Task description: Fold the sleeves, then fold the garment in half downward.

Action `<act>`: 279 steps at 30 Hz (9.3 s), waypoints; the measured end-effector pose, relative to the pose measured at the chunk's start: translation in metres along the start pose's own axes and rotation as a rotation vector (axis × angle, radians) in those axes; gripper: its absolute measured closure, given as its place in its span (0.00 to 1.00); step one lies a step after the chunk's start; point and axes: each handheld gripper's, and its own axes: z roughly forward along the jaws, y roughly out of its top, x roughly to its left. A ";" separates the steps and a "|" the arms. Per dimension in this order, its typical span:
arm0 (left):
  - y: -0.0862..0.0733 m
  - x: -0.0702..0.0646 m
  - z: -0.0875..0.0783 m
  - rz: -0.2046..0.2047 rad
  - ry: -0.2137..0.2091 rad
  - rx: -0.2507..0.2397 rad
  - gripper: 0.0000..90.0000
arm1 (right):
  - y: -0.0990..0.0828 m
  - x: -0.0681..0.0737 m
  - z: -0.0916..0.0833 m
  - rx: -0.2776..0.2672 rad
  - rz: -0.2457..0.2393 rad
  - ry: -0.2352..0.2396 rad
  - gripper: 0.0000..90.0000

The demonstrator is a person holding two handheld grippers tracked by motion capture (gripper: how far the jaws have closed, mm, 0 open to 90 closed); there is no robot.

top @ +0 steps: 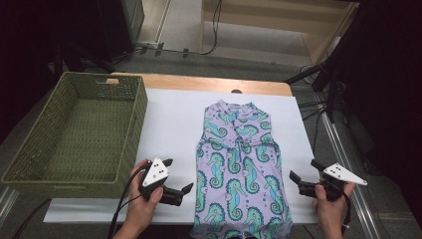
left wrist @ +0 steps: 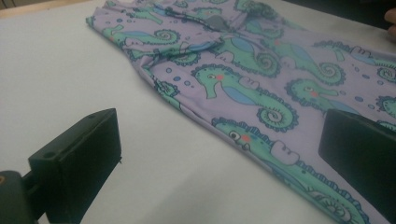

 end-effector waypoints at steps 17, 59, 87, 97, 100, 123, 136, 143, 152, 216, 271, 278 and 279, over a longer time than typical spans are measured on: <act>0.029 -0.001 0.017 0.004 -0.019 -0.014 0.00 | -0.005 -0.004 0.001 -0.010 0.021 0.019 0.00; 0.082 0.051 0.112 -0.124 -0.004 0.042 0.04 | -0.007 -0.002 0.003 -0.003 0.010 0.030 0.00; 0.100 0.086 0.159 -0.198 0.065 0.151 0.26 | -0.006 -0.002 0.004 0.001 0.006 0.033 0.00; 0.106 0.097 0.167 -0.212 0.078 0.162 0.30 | -0.007 -0.001 0.004 0.003 0.007 0.036 0.00; 0.106 0.102 0.169 -0.220 0.090 0.170 0.31 | -0.007 -0.001 0.004 0.004 0.007 0.037 0.00; 0.109 0.121 0.208 -0.248 0.122 0.249 0.47 | -0.007 -0.003 0.005 0.002 0.013 0.046 0.00; 0.108 0.117 0.223 -0.206 0.214 0.308 0.59 | -0.006 -0.003 0.005 -0.001 0.011 0.055 0.00; 0.105 0.109 0.222 -0.189 0.217 0.300 0.88 | -0.006 -0.003 0.006 0.008 0.011 0.053 0.00; 0.109 0.106 0.217 -0.209 0.159 0.263 0.97 | -0.006 -0.002 0.007 0.009 0.002 0.055 0.00; 0.130 0.094 0.191 -0.222 0.065 0.161 0.98 | 0.117 -0.031 0.148 0.233 0.105 0.102 0.16; 0.193 0.169 0.180 -0.174 0.245 0.116 0.99 | 0.211 -0.028 0.222 0.184 0.013 -0.025 0.96; 0.234 0.177 0.155 -0.187 0.217 -0.033 0.98 | 0.252 -0.022 0.213 -0.022 -0.002 -0.001 0.96; 0.234 0.174 0.153 -0.186 0.215 -0.038 0.98 | 0.252 -0.022 0.212 -0.030 -0.006 0.001 0.96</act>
